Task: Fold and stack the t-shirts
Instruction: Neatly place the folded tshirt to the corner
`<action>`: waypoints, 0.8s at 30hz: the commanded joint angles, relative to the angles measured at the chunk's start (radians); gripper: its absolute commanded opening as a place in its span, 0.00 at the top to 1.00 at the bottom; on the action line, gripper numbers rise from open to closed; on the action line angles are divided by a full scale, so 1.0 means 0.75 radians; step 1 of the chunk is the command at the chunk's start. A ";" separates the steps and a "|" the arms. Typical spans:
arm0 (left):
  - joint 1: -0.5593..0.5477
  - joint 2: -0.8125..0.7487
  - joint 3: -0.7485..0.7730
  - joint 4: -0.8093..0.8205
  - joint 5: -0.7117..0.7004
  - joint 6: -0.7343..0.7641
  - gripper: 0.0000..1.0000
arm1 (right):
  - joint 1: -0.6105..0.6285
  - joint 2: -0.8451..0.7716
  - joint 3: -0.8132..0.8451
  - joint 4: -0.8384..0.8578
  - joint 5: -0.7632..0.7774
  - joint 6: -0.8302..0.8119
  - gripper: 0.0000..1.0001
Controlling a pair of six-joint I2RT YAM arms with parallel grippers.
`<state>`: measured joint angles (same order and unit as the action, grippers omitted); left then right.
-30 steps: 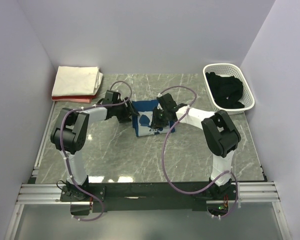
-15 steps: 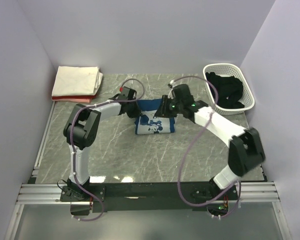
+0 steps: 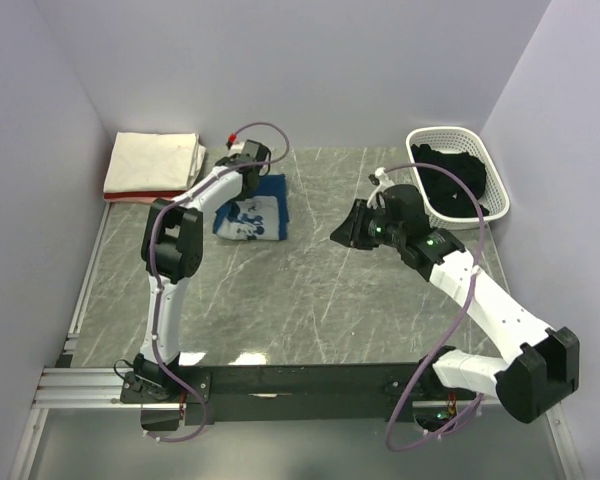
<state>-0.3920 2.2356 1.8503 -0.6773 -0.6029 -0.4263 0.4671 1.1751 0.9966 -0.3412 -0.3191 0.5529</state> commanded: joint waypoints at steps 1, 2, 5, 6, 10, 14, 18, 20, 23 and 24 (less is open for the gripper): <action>0.036 0.005 0.177 -0.017 -0.259 0.245 1.00 | 0.003 -0.086 -0.065 -0.005 -0.010 -0.013 0.72; 0.042 0.009 0.198 -0.003 -0.280 0.330 1.00 | 0.003 -0.112 -0.075 -0.009 -0.010 -0.013 0.72; 0.079 0.026 0.288 0.048 -0.307 0.474 1.00 | 0.003 -0.159 -0.118 -0.015 -0.006 -0.027 0.64; 0.087 0.034 0.312 0.056 -0.299 0.507 1.00 | 0.003 -0.172 -0.130 -0.017 0.000 -0.030 0.61; 0.111 0.016 0.331 0.224 -0.284 0.766 1.00 | 0.003 -0.235 -0.175 -0.040 0.027 -0.054 0.60; 0.132 0.062 0.482 0.257 -0.288 0.908 1.00 | 0.003 -0.270 -0.181 -0.079 0.031 -0.077 0.60; 0.156 0.116 0.640 0.277 -0.276 1.020 1.00 | 0.003 -0.284 -0.181 -0.093 0.027 -0.087 0.60; 0.161 0.104 0.634 0.326 -0.272 1.100 1.00 | 0.001 -0.280 -0.179 -0.095 0.018 -0.087 0.60; 0.167 0.075 0.648 0.367 -0.239 1.149 1.00 | 0.003 -0.258 -0.177 -0.093 0.006 -0.093 0.60; 0.171 0.071 0.676 0.363 -0.235 1.155 1.00 | 0.003 -0.252 -0.179 -0.093 0.006 -0.091 0.60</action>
<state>-0.2729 2.3352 2.2795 -0.4801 -0.7811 0.3466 0.4671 0.9867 0.8608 -0.4141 -0.3077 0.5034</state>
